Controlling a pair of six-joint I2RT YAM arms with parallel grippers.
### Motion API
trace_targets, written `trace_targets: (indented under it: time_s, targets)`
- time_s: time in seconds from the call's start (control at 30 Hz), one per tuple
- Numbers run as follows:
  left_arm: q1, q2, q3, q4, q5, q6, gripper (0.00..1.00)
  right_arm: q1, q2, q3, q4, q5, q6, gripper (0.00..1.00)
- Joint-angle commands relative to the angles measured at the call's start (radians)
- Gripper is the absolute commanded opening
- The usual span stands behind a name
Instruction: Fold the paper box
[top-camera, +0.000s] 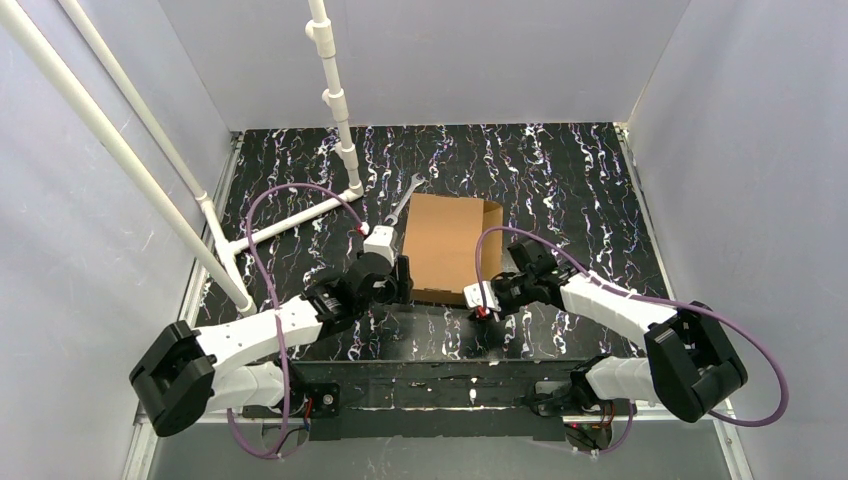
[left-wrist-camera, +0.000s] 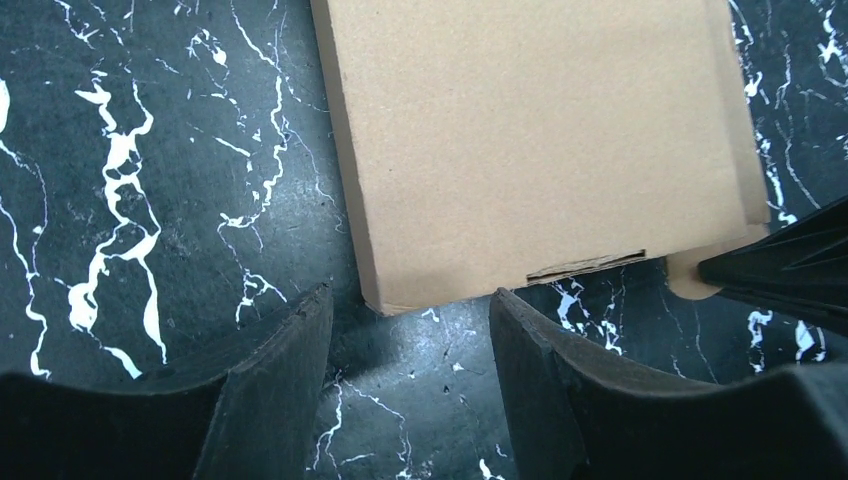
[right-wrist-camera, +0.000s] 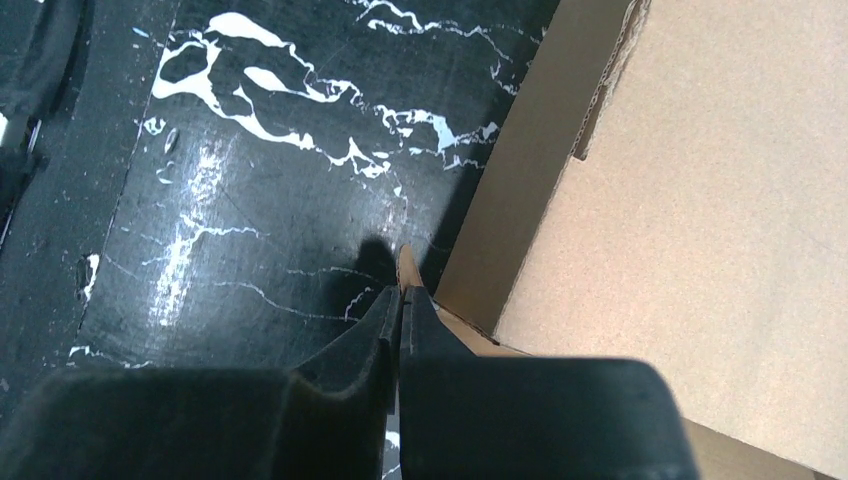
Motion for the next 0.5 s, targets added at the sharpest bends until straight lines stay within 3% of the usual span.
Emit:
trace_targets:
  time_s: [0.0,0.47]
  targets:
    - [0.011,0.04,0.052,0.049,0.018,0.072,0.57,-0.036,-0.003,0.007,-0.137,0.047,-0.029,0.08]
    - [0.016,0.174,0.114,0.151,0.049,0.072,0.54,-0.108,-0.006,0.0,-0.155,0.027,-0.051,0.12]
